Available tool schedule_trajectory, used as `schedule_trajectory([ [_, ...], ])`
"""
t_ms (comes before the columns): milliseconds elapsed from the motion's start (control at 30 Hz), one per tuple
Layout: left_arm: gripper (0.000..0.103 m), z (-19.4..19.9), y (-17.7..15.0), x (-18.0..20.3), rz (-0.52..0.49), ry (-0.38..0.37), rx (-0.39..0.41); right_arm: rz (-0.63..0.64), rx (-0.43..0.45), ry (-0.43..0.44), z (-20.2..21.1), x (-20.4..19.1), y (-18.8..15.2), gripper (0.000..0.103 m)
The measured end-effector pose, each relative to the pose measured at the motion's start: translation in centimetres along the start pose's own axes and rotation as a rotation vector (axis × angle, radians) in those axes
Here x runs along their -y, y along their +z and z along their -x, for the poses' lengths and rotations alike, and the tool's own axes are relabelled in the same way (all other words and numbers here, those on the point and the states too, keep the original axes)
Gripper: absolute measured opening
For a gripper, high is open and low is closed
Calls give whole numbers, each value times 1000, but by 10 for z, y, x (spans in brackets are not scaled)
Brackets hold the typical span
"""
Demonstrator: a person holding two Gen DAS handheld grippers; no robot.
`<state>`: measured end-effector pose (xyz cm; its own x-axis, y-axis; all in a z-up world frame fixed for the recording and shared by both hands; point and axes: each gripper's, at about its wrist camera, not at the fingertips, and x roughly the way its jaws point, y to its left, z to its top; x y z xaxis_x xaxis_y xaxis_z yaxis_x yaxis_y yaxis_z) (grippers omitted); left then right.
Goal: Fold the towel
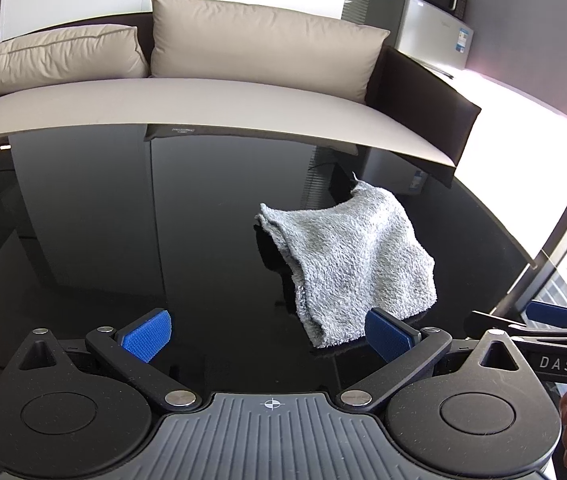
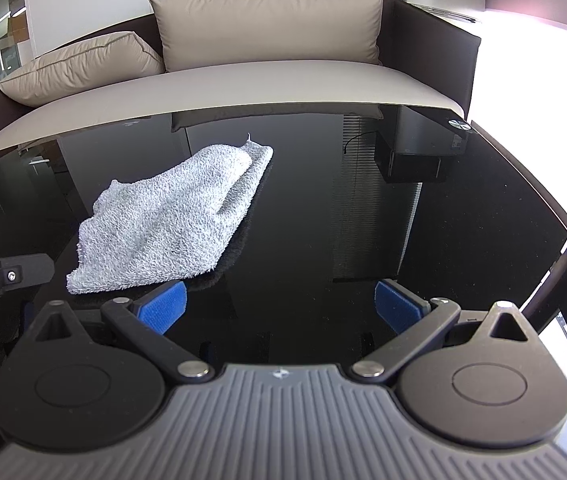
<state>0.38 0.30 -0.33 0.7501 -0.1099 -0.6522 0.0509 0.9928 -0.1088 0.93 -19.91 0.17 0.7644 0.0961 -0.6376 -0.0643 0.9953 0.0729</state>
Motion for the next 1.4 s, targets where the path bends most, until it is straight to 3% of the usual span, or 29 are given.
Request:
schedule_trajectory([
  [767, 102, -11, 5, 3, -18, -5, -12, 43, 30, 57, -9, 6, 20, 103],
  [1400, 101, -48, 42, 1, -5, -2, 25, 73, 64, 70, -45, 13, 49, 103],
])
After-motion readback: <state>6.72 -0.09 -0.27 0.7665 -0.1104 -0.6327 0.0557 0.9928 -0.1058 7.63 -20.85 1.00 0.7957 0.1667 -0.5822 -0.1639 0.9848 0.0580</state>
